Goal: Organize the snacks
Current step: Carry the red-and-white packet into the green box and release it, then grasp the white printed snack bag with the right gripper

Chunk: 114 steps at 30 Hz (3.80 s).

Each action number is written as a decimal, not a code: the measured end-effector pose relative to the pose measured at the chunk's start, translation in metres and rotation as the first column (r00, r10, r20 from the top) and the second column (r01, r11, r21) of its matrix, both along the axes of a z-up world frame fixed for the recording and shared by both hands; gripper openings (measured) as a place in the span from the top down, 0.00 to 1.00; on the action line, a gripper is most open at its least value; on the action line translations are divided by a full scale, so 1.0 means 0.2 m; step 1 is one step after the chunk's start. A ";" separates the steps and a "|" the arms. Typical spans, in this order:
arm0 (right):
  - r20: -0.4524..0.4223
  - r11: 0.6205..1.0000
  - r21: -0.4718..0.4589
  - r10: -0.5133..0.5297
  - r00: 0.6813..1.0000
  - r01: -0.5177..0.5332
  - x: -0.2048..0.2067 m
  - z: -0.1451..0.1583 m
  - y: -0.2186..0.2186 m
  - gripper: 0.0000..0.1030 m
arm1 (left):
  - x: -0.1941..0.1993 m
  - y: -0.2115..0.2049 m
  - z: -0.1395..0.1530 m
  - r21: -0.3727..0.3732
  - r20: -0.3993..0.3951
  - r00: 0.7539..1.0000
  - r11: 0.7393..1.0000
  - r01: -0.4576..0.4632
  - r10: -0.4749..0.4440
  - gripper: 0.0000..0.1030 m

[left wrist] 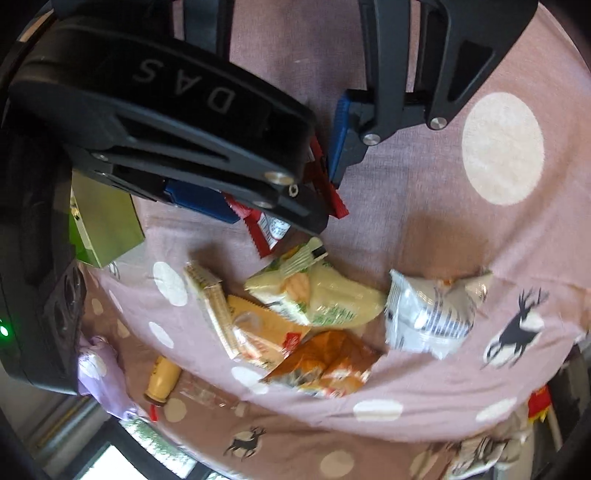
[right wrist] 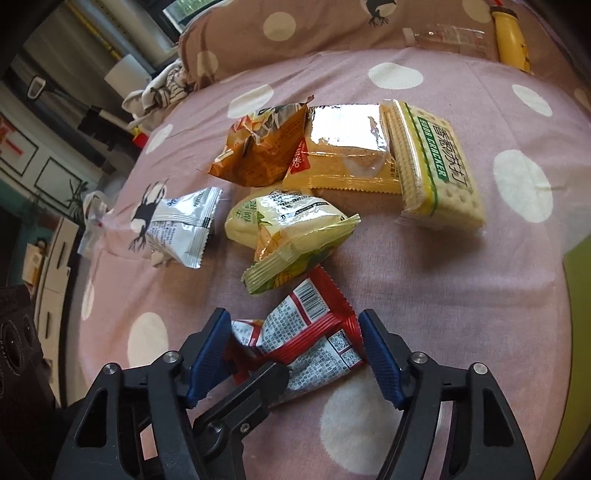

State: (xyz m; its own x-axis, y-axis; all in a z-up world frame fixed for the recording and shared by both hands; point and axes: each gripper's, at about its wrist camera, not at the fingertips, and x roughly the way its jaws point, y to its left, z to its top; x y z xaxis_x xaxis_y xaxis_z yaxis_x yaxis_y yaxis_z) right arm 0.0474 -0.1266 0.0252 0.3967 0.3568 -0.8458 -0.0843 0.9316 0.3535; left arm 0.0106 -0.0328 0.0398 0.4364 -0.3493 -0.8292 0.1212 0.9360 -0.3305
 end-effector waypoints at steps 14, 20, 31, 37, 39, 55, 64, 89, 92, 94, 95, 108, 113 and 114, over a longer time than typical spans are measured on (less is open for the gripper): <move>0.229 0.987 -0.054 -0.137 0.964 0.153 -0.25 0.32 -0.13 0.29 | -0.16 -0.13 0.23 -0.054 0.252 0.958 0.986 0.158 -0.140 0.71; 0.307 0.980 -0.049 -0.170 0.936 0.194 -0.33 0.44 -0.19 0.29 | -0.23 -0.20 0.35 -0.056 0.363 0.918 0.980 0.192 -0.159 0.71; 0.392 0.940 0.029 -0.325 0.861 0.341 -0.50 0.57 -0.52 0.29 | -0.29 -0.51 0.49 0.001 0.452 0.841 0.943 0.332 -0.297 0.71; 0.379 0.895 0.081 -0.435 0.817 0.439 -0.57 0.56 -0.73 0.29 | -0.29 -0.72 0.51 0.016 0.446 0.811 0.909 0.416 -0.379 0.71; 0.369 0.878 0.095 -0.469 0.803 0.469 -0.59 0.56 -0.80 0.29 | -0.29 -0.78 0.50 0.020 0.441 0.800 0.896 0.443 -0.406 0.71; 0.262 0.753 0.151 -0.655 0.709 0.640 -0.74 0.45 -1.16 0.29 | -0.31 -1.15 0.43 0.044 0.350 0.740 0.800 0.599 -0.574 0.71; 0.201 0.718 0.146 -0.695 0.690 0.681 -0.77 0.38 -1.26 0.29 | -0.31 -1.27 0.37 0.042 0.286 0.728 0.768 0.640 -0.623 0.71; 0.102 0.629 0.088 -0.777 0.622 0.772 -0.79 0.27 -1.39 0.22 | -0.27 -1.31 0.28 -0.039 0.146 0.761 0.765 0.643 -0.632 0.60; 0.139 0.627 0.092 -0.777 0.614 0.773 -0.80 0.31 -1.38 0.22 | -0.27 -1.20 0.34 -0.017 0.189 0.782 0.795 0.607 -0.594 0.42; 0.174 0.639 0.110 -0.767 0.618 0.762 -0.80 0.35 -1.36 0.22 | -0.27 -1.09 0.38 -0.008 0.216 0.805 0.823 0.568 -0.553 0.34; 0.190 0.646 0.117 -0.760 0.622 0.754 -0.80 0.36 -1.34 0.21 | -0.27 -1.04 0.40 -0.004 0.229 0.816 0.837 0.547 -0.531 0.29; 0.291 0.881 0.212 -0.471 0.833 0.423 -0.50 0.51 -0.77 0.11 | -0.06 0.06 0.35 0.120 0.297 0.951 0.985 -0.124 0.083 0.10; 0.261 0.944 0.240 -0.286 0.922 0.225 -0.30 0.47 -0.44 0.11 | 0.08 0.37 0.22 0.009 0.197 0.951 0.970 -0.244 0.237 0.12; 0.250 0.955 0.224 -0.251 0.935 0.196 -0.24 0.46 -0.37 0.11 | 0.10 0.39 0.22 -0.008 0.196 0.950 0.969 -0.246 0.243 0.12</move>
State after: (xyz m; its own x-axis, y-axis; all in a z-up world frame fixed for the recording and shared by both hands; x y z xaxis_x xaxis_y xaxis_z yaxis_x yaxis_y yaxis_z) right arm -0.0004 -0.2005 0.1179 0.6904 0.3770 -0.6174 -0.0004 0.8537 0.5208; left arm 0.0314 0.0453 0.0831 0.6599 -0.1987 -0.7246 -0.0520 0.9500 -0.3079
